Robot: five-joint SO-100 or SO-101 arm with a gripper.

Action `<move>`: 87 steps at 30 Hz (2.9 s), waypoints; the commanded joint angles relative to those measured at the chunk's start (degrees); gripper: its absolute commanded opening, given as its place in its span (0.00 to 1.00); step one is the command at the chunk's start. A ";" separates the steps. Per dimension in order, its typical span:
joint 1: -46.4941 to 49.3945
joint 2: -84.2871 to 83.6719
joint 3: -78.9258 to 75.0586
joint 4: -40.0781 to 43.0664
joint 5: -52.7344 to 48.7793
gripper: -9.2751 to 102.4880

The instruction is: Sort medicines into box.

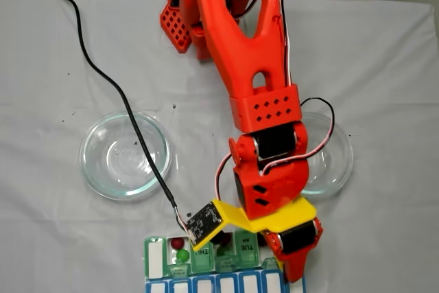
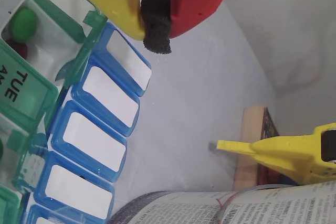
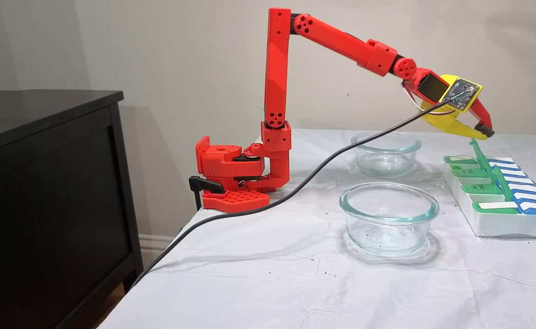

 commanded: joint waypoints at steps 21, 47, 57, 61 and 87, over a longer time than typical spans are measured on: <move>1.49 -9.67 -15.82 24.61 -2.29 0.08; -6.33 -2.99 19.07 -11.69 -59.59 0.08; -6.42 0.88 19.51 -2.99 -65.92 0.08; -6.24 1.76 20.13 -2.37 -67.85 0.08; -5.10 5.62 13.18 0.53 -54.14 0.08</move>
